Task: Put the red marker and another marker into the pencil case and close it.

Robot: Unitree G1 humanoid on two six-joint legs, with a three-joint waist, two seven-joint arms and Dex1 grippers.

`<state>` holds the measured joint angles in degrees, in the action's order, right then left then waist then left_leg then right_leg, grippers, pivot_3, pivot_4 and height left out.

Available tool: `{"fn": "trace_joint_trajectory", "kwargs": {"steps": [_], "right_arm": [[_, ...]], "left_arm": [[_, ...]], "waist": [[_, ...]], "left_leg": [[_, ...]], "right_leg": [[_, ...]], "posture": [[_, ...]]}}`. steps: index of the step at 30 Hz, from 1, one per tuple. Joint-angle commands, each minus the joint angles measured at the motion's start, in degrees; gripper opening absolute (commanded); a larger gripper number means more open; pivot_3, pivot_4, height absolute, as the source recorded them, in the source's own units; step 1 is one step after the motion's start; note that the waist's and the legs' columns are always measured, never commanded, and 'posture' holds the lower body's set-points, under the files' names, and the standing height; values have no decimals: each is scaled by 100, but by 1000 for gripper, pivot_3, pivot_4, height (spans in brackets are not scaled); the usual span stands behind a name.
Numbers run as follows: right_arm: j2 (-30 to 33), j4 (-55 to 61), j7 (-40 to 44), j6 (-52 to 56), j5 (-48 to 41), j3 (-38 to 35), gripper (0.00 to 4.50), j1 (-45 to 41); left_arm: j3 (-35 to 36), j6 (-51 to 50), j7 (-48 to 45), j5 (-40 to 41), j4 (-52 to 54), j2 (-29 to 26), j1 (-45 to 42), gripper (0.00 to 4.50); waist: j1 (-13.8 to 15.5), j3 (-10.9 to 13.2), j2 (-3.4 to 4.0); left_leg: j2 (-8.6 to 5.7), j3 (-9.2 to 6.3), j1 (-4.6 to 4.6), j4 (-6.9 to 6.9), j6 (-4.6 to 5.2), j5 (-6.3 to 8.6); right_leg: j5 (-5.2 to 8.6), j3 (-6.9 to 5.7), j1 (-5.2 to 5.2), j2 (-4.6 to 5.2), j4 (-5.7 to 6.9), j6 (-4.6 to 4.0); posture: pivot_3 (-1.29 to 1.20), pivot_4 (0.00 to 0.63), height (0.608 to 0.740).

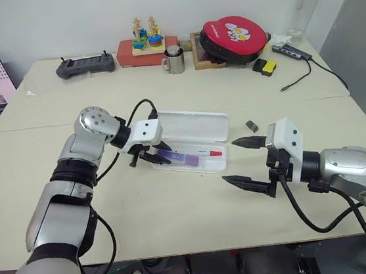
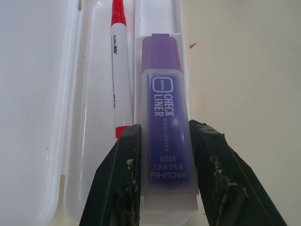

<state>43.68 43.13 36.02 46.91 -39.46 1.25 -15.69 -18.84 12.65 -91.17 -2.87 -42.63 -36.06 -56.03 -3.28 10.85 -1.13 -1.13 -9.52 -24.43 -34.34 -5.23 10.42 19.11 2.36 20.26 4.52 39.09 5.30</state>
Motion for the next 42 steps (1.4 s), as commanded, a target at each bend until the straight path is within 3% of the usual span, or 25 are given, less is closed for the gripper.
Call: {"fn": "trace_joint_trajectory", "kwargs": {"steps": [1,3,4,13,17,20,23,25,27,32,37,42], "right_arm": [[-21,71,-15,-67,6,-77,4500,-90],[-25,76,-26,-59,-4,-87,4500,-98],[-27,73,-32,-59,-3,-90,4500,-100],[-28,42,-27,-64,-4,-95,4500,-125],[-55,-76,-39,-120,-13,-233,4500,-88],[-79,-671,-351,-181,385,-422,4500,-66],[-82,-959,-518,-210,658,-423,4500,-76],[-216,-1618,-883,-208,1023,-436,4500,-258],[-361,-2334,-1096,-307,1335,-377,4500,-462],[-880,-4356,-1182,-1137,2069,-86,4500,-1197],[-1398,-6027,-970,-1784,2439,75,4500,-1874],[-1799,-6962,-743,-2178,2717,188,4500,-2338]], "left_arm": [[-5,131,145,-157,-55,-2,-53,1218],[24,56,130,-131,-61,39,-63,1919],[33,67,130,-133,-67,49,-68,1960],[207,-69,190,43,24,154,-118,3712],[569,-877,14,692,568,309,-45,4420],[1034,-2571,152,1782,1849,533,199,4474],[1191,-3348,392,2156,2576,571,411,4474],[1393,-3861,1053,2472,3270,843,711,4474],[1531,-3945,1898,2491,3821,1244,1045,4474],[1579,-4042,2874,2334,4195,1614,1337,4474],[1461,-3844,3298,2217,4190,1748,1445,4474],[1411,-3877,3474,2238,4217,1729,1558,4474]], "waist": [[0,0,0],[-2,0,0],[-2,0,0],[-2,0,0],[-3,0,0],[-4,0,0],[-4,0,0],[-4,-1,2],[-45,-3,5],[-22,-2,4],[-11,-2,5],[-44,-2,5]], "left_leg": [[0,0,0,0,0,0],[0,0,0,1,0,0],[0,0,0,1,0,0],[0,0,0,-1,0,0],[0,-1,0,-1,1,0],[0,-1,-1,-2,1,0],[-1,-2,0,-11,0,0],[0,-2,5,-10,1,-1],[1,2,14,-12,1,-1],[-4,6,31,-19,10,-8],[-5,10,51,-15,19,-20],[-6,15,48,-4,18,-21]], "right_leg": [[0,0,0,0,0,0],[0,0,1,0,0,0],[0,0,1,0,0,0],[0,0,0,0,2,0],[0,0,0,0,2,0],[0,0,-2,0,1,0],[-1,1,-5,1,4,0],[0,1,-4,0,11,0],[0,6,-5,0,23,0],[-4,13,-13,5,38,5],[-8,18,-22,3,51,1],[-11,24,-18,4,41,2]], "posture": [[0,150,740],[0,150,740],[0,150,740],[0,150,740],[0,150,740],[0,150,740],[0,150,740],[0,150,740],[0,150,740],[0,150,740],[0,150,740],[0,150,740]]}}
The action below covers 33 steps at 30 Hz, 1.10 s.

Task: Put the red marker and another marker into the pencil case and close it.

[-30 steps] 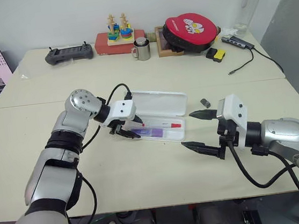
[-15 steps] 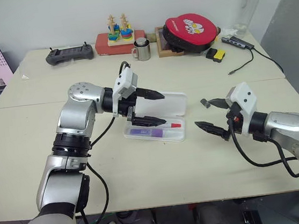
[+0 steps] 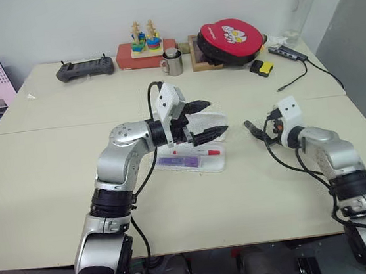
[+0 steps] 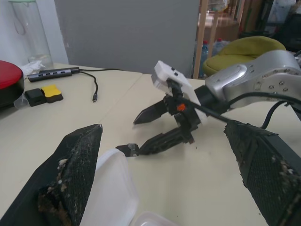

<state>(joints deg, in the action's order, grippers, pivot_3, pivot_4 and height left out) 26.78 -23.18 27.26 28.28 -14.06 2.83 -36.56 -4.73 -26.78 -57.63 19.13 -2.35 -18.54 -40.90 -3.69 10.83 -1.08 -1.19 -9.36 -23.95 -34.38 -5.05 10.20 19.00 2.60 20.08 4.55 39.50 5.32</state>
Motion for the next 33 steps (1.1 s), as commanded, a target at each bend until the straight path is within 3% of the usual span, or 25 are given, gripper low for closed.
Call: {"fn": "trace_joint_trajectory", "kwargs": {"steps": [1,5,8,18,23,28,31,33], "right_arm": [[-168,-437,149,-367,215,36,4500,-304],[-327,-698,239,-476,337,38,4500,-424],[-350,-844,192,-457,491,51,4046,-446],[-333,-705,85,-164,546,-111,1503,-358],[-316,-373,169,-102,480,-183,480,-217],[-69,496,297,-172,311,-496,365,92],[191,1744,995,-101,-248,-657,365,553],[534,2888,1756,213,-595,-190,365,1043]], "left_arm": [[4,89,158,29,174,-26,47,4474],[-11,115,217,35,142,-49,39,4474],[-26,182,222,-10,93,-108,46,4500],[-46,423,323,-65,-143,-89,-59,4500],[-107,475,304,-53,-167,-94,-86,4500],[-48,324,-20,195,125,-324,-17,4500],[88,405,-543,345,200,-774,125,4500],[12,581,-1174,316,160,-1325,366,4500]], "waist": [[-1,0,0],[4,0,0],[6,0,0],[22,-1,1],[40,0,1],[38,0,1],[37,3,6],[-23,3,8]], "left_leg": [[1,-1,1,4,0,0],[0,-1,-1,9,-1,0],[0,-1,1,9,-1,0],[0,-2,4,8,-3,-2],[0,-2,2,8,-3,-2],[-1,-1,-2,13,-3,-2],[0,-1,-4,20,-3,-2],[3,0,-5,36,-3,-2]], "right_leg": [[0,-1,1,0,0,-1],[-1,-1,2,0,-7,-3],[-2,-2,1,1,-6,-3],[-2,-2,-1,1,-3,-3],[-2,-3,-1,1,-4,-2],[-2,-2,3,1,-9,-3],[-2,-2,9,1,-11,-3],[-1,-2,14,1,-18,-3]], "posture": [[0,150,740],[0,150,740],[0,150,740],[0,150,740],[0,150,740],[0,150,740],[0,150,740],[0,150,740]]}}
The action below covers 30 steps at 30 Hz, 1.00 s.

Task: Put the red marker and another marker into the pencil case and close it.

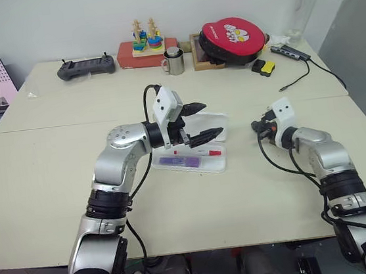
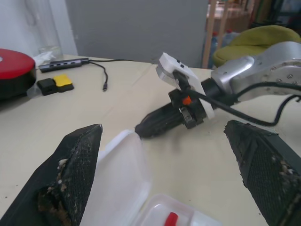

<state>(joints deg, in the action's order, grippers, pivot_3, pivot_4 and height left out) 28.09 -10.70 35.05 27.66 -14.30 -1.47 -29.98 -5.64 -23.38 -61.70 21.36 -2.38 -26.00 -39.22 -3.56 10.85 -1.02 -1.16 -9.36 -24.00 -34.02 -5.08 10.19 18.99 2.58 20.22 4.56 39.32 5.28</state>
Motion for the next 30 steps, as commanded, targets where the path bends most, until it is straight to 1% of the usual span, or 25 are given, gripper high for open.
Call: {"fn": "trace_joint_trajectory", "kwargs": {"steps": [1,3,6,8,11,14,18,21,30], "right_arm": [[554,2087,1279,422,-685,495,365,574],[605,2574,1485,670,-790,875,365,705],[379,2724,1357,948,-660,1344,365,588],[26,2632,1128,1078,-392,1856,365,421],[-381,2071,853,939,-4,2195,365,171],[-575,1628,769,841,148,2190,365,-50],[-572,1243,836,676,275,2117,365,-254],[-551,1272,946,723,159,1989,365,-345],[-274,1499,1266,842,104,1948,365,-183]], "left_arm": [[58,353,-997,52,104,-793,280,4500],[-24,553,-1273,-68,-49,-1079,392,4500],[-151,887,-1544,-291,-265,-1365,502,4500],[-157,1071,-1667,-404,-401,-1540,571,4500],[-85,1177,-1616,-434,-508,-1555,585,4500],[-19,1076,-1604,-340,-420,-1561,639,4500],[-17,1022,-1577,-360,-319,-1592,737,4500],[30,954,-1496,-349,-268,-1584,789,4500],[56,894,-1302,-313,-154,-1514,858,4500]], "waist": [[-77,-1,6],[-112,-1,6],[-123,-1,5],[-109,0,5],[-99,0,6],[-26,0,6],[31,0,6],[25,0,6],[25,0,6]], "left_leg": [[0,2,2,6,0,0],[4,2,5,10,1,0],[5,3,3,10,1,1],[4,2,4,8,0,0],[5,-1,5,7,2,-2],[5,-3,5,6,0,-7],[5,-4,4,8,-1,-7],[6,-3,3,11,-1,-7],[6,-3,3,11,0,-7]], "right_leg": [[0,1,0,0,-5,-1],[0,-2,-9,-2,-24,0],[0,-2,-9,-3,-27,0],[0,-2,-8,-2,-24,1],[-2,-2,-7,-4,-23,4],[-6,-3,-7,-5,-24,7],[-7,-4,-4,-5,-24,6],[-7,-4,-2,-5,-24,6],[-7,-4,-2,-5,-22,6]], "posture": [[0,150,740],[0,150,740],[0,150,740],[0,150,740],[0,150,740],[0,150,740],[0,150,740],[0,150,740],[0,150,740]]}}
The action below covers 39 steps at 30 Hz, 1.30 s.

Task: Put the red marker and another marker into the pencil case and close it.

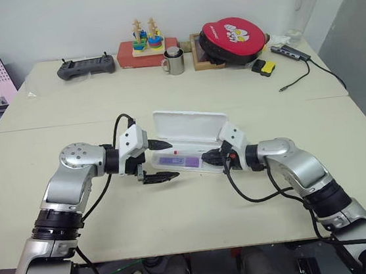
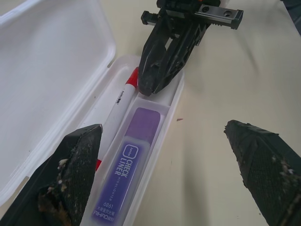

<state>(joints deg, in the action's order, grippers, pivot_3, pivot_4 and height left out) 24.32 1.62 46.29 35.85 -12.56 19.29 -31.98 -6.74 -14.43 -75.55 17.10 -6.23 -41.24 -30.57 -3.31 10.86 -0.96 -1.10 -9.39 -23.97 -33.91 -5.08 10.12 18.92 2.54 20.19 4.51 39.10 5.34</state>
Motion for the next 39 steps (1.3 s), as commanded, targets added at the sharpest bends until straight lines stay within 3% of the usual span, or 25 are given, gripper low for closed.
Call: {"fn": "trace_joint_trajectory", "kwargs": {"steps": [1,6,7,22,27,31,35,39], "right_arm": [[115,268,155,31,-70,-126,365,21],[83,155,99,67,26,-82,365,12],[70,128,86,66,23,-105,1061,3],[190,380,254,126,-145,-280,4415,-69],[93,1081,721,549,-1222,-911,4461,-372],[-10,932,513,743,-1384,-1162,4461,-773],[-377,-272,-392,535,-943,-1473,3768,-1628],[-593,-1475,-1094,347,-305,-1288,2952,-2213]], "left_arm": [[165,-11,95,118,241,13,-8,4500],[161,3,164,132,216,26,-44,4500],[161,-11,183,138,229,29,-47,4500],[357,-350,457,333,388,50,-27,4500],[867,-841,955,724,588,127,201,4500],[1196,-1262,1260,1052,952,130,400,4500],[1591,-1427,1533,1189,1105,-2,647,4500],[1781,-1570,1681,1321,1287,-62,751,4500]], "waist": [[0,0,0],[0,0,0],[0,0,0],[0,0,0],[-12,1,2],[-37,1,2],[-35,1,2],[-39,3,5]], "left_leg": [[0,0,0,0,0,0],[0,0,0,0,0,0],[0,0,0,0,0,0],[0,0,0,0,0,0],[0,0,-1,0,0,0],[3,-2,0,0,0,0],[3,-2,2,0,0,0],[5,1,5,-1,-1,-1]], "right_leg": [[0,0,0,0,0,0],[0,0,0,0,0,0],[0,0,0,0,0,0],[0,0,0,0,0,0],[0,0,1,0,0,0],[0,-4,0,0,1,0],[-3,-3,1,0,2,-4],[-7,1,5,-2,4,-11]], "posture": [[0,150,740],[0,150,740],[0,150,740],[0,150,740],[0,150,740],[0,150,740],[0,150,740],[0,150,740]]}}
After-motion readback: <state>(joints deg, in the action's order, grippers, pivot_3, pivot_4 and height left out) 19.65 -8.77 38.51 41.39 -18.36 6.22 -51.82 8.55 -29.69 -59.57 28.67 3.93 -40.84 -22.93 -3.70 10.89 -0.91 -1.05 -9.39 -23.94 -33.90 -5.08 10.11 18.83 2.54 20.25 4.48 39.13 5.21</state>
